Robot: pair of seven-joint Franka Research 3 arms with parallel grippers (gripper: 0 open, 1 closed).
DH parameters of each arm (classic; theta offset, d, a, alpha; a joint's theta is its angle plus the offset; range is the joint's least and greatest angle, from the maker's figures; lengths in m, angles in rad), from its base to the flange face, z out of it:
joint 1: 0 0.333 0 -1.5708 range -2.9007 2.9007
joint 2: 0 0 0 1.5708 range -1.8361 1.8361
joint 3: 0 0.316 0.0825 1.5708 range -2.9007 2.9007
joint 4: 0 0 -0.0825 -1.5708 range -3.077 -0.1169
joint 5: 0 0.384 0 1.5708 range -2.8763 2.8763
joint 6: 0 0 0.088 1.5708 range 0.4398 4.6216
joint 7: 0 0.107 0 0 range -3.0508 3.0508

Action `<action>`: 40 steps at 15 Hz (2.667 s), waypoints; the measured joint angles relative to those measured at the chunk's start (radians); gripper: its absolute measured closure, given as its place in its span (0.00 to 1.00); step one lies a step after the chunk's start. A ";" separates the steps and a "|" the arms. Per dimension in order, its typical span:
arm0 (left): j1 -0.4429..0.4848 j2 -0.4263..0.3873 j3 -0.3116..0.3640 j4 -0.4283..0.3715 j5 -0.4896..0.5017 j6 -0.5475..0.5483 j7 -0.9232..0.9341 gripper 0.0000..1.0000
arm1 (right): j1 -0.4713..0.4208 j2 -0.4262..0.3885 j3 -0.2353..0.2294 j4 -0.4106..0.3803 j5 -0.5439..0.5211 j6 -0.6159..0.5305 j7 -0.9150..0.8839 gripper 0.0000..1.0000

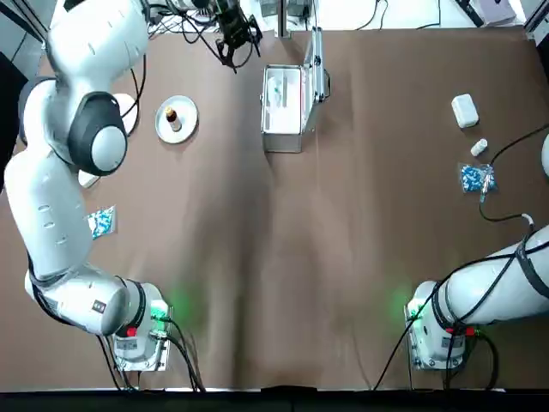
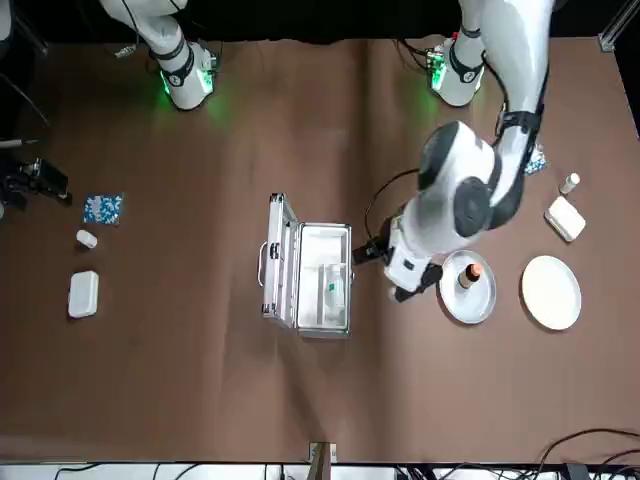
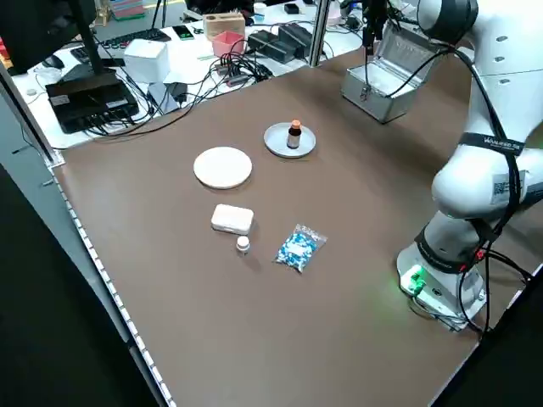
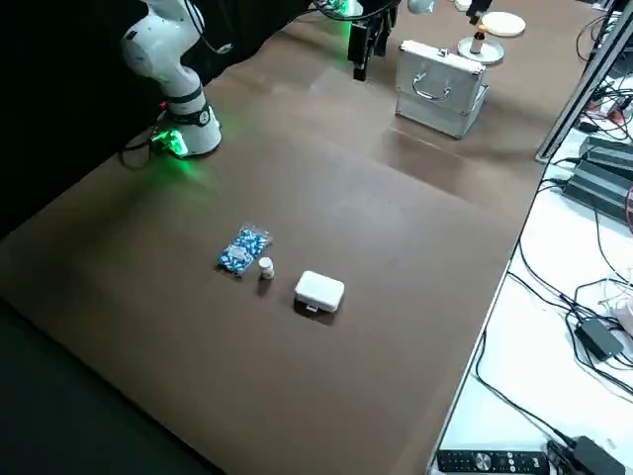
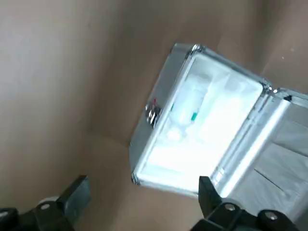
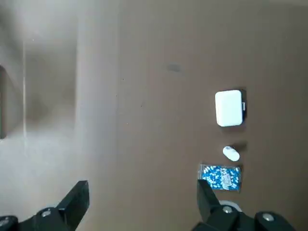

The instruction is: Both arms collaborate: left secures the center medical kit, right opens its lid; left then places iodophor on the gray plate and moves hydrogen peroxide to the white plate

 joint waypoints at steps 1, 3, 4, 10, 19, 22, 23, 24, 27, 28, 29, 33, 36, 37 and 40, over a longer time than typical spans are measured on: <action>-0.021 0.008 0.000 -0.001 0.042 0.027 -0.004 0.00 | 0.000 0.000 0.000 0.000 0.000 0.000 0.000 0.01; -0.054 0.026 0.000 -0.003 0.077 0.092 -0.006 0.00 | 0.000 0.000 0.000 0.000 0.000 0.000 0.000 0.01; -0.066 0.037 0.000 -0.004 0.083 0.125 -0.005 0.00 | 0.000 0.000 0.000 0.000 0.000 0.000 0.000 0.01; -0.117 0.126 0.001 -0.008 0.156 0.292 0.008 0.14 | 0.000 0.000 -0.001 -0.001 0.000 -0.002 0.000 0.01; -0.146 0.154 0.002 -0.008 0.207 0.298 0.044 0.56 | 0.000 0.000 0.000 -0.001 0.000 -0.003 0.000 0.01; -0.154 0.165 0.003 -0.009 0.215 0.298 0.045 0.56 | 0.000 0.000 0.000 -0.001 0.000 -0.004 0.000 0.01; -0.157 0.168 0.003 -0.009 0.216 0.298 0.045 0.56 | 0.000 0.000 0.000 -0.001 0.000 -0.005 0.000 0.01; -0.160 0.172 0.003 -0.009 0.217 0.298 0.045 0.56 | 0.000 0.000 0.000 -0.001 0.000 -0.007 0.000 0.01; -0.168 0.183 0.004 -0.010 0.219 0.298 0.046 0.55 | 0.000 0.000 0.000 -0.002 0.000 -0.013 0.000 0.01; -0.169 0.187 0.004 -0.010 0.219 0.298 0.046 0.55 | 0.001 0.000 0.000 -0.002 0.000 -0.015 0.000 0.01; -0.169 0.191 0.004 -0.010 0.221 0.298 0.046 0.53 | 0.002 0.000 0.000 -0.002 0.000 -0.018 0.000 0.01; -0.169 0.199 0.005 -0.010 0.237 0.298 0.046 0.53 | 0.004 0.000 0.001 -0.002 0.000 -0.026 0.000 0.01; -0.169 0.206 0.006 -0.010 0.247 0.298 0.046 0.53 | 0.009 0.000 0.001 -0.002 0.000 -0.030 0.000 0.01; -0.169 0.210 0.006 -0.010 0.247 0.298 0.046 0.53 | 0.010 0.000 0.001 -0.002 0.000 -0.030 0.000 0.01; -0.169 0.222 0.007 -0.010 0.248 0.315 0.046 0.53 | 0.010 0.000 0.001 -0.002 0.000 -0.030 0.000 0.01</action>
